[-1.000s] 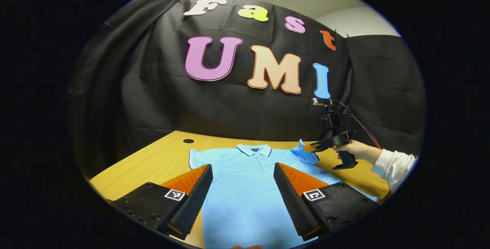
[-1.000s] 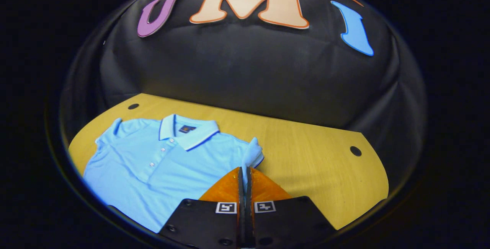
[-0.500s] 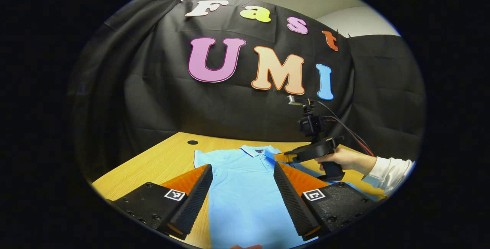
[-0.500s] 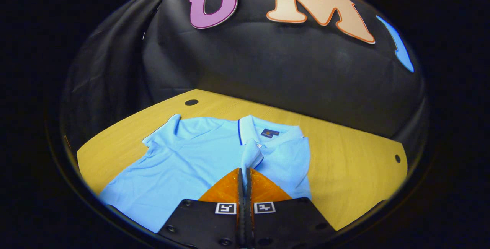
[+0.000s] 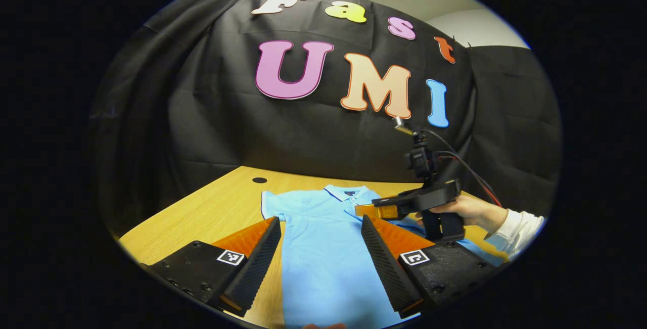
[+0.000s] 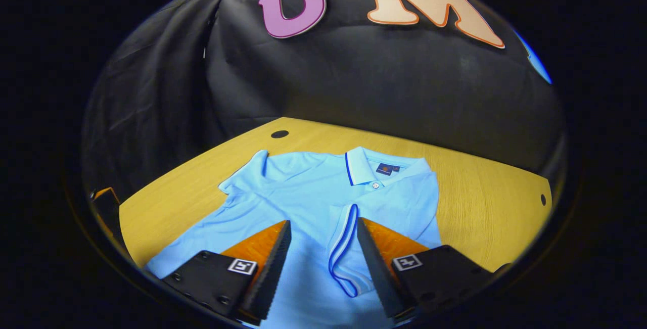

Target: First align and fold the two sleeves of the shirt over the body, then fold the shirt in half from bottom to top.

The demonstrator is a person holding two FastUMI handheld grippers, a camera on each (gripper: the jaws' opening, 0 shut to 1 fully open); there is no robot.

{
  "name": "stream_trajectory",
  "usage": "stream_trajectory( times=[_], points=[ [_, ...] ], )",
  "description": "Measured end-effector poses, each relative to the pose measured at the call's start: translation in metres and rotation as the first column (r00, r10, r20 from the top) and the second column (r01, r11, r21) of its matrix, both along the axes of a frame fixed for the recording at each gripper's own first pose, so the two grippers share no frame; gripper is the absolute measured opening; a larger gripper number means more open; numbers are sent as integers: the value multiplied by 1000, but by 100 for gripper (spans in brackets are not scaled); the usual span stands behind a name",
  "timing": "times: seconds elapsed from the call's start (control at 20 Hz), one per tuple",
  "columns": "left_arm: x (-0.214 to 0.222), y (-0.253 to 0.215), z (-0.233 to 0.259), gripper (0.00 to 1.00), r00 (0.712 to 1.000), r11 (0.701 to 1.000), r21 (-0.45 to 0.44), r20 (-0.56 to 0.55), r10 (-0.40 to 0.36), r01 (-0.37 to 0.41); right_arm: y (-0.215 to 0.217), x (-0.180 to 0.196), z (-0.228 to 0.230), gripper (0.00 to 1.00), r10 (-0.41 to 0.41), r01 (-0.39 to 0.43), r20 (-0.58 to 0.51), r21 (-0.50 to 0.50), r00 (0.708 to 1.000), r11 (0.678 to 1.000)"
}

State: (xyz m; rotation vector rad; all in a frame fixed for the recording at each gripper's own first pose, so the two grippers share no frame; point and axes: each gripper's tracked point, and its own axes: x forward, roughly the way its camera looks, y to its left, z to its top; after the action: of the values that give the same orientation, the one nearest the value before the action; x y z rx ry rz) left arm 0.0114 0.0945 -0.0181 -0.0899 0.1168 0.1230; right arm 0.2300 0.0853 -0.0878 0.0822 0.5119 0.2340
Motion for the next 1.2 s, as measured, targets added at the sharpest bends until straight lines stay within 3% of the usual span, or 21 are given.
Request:
stream_trajectory(
  times=[0.05,0.1,0.4,0.65,0.85,1.05,1.2],
  points=[
    [1,6,-1,95,1000,1000,-3,-4,15,-15,-1,-6,8,96,8,-9,22,10,1000,1000],
    [4,10,-4,95,1000,1000,-7,-10,23,-23,-4,-14,16,100,9,-9,46,14,999,1000],
    [34,28,-19,95,996,1000,-24,-88,1,-3,-35,-83,56,100,-18,14,179,22,984,1000],
    [81,64,-37,95,983,1000,-14,-184,11,-14,-72,-149,67,100,-86,76,261,49,961,996],
    [124,78,-44,95,969,995,-99,-248,-14,-11,-97,-201,55,100,-130,109,265,93,955,990],
    [163,105,-66,95,942,998,-43,-332,38,-56,-128,-234,45,100,-192,179,286,73,939,981],
    [183,119,-95,95,908,996,-3,-412,83,-92,-145,-250,43,100,-219,211,304,59,927,976]
  ],
)
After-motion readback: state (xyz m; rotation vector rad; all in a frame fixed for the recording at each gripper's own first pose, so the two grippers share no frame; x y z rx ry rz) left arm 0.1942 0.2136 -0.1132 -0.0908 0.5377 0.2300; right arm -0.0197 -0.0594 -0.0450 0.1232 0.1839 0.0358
